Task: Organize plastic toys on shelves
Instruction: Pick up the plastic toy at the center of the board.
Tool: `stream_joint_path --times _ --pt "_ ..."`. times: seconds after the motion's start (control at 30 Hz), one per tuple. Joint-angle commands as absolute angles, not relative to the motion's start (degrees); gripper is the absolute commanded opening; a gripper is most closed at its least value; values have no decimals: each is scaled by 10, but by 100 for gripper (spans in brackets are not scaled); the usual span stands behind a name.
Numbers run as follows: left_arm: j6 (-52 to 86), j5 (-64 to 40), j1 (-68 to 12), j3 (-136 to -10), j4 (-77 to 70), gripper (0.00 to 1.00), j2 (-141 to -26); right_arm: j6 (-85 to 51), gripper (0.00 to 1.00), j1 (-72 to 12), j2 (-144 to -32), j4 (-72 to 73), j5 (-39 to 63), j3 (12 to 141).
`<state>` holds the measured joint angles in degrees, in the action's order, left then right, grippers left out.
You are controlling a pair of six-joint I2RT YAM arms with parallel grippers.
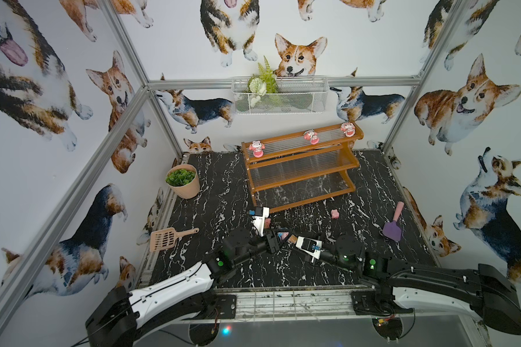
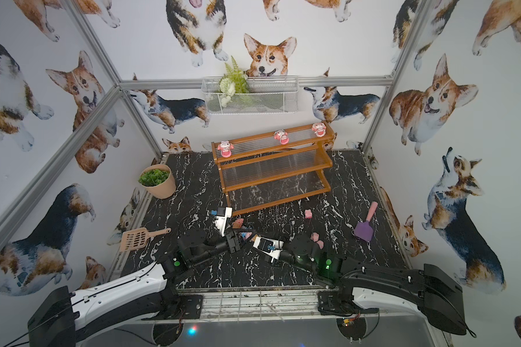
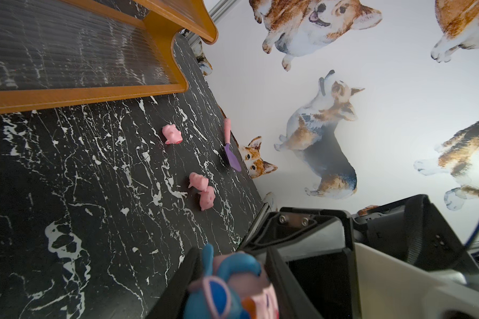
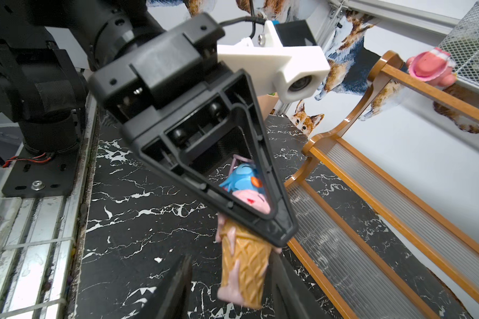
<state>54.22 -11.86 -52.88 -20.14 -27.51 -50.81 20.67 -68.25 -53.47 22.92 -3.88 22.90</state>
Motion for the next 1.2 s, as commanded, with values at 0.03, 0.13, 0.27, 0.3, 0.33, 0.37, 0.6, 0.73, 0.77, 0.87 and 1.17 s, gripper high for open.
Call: stream_joint_path --times 0.03,0.13,0.27,0.3,0.33,0.37,0.6,0.73,0.77,0.87,1.17 --pt "543 -118 -527 -201 -287 19 -502 202 42 -684 -540 284 -58 231" --pt "543 -120 -528 -201 -290 19 -505 200 40 -684 -540 284 -65 230" --pt "544 -121 -528 -202 -293 19 -508 200 37 -684 -542 285 -78 230" --pt "544 -121 -528 -203 -293 20 -509 200 37 -685 -542 285 -81 231" --pt "544 -120 -528 -202 -293 19 -508 201 37 -685 -542 286 -84 230" --pt "545 -120 -527 -204 -292 19 -508 200 37 -685 -542 286 -89 230" --pt "543 -119 -527 -207 -289 20 -508 194 36 -687 -535 287 -110 221" --pt "544 -121 -527 -209 -293 20 -512 191 36 -687 -533 287 -117 215" --pt "544 -121 -527 -209 -294 20 -514 189 36 -688 -531 287 -119 214" --pt "544 -122 -527 -209 -297 20 -517 189 35 -688 -531 285 -118 214" --pt "547 -122 -527 -205 -301 20 -517 186 35 -689 -538 287 -120 218"
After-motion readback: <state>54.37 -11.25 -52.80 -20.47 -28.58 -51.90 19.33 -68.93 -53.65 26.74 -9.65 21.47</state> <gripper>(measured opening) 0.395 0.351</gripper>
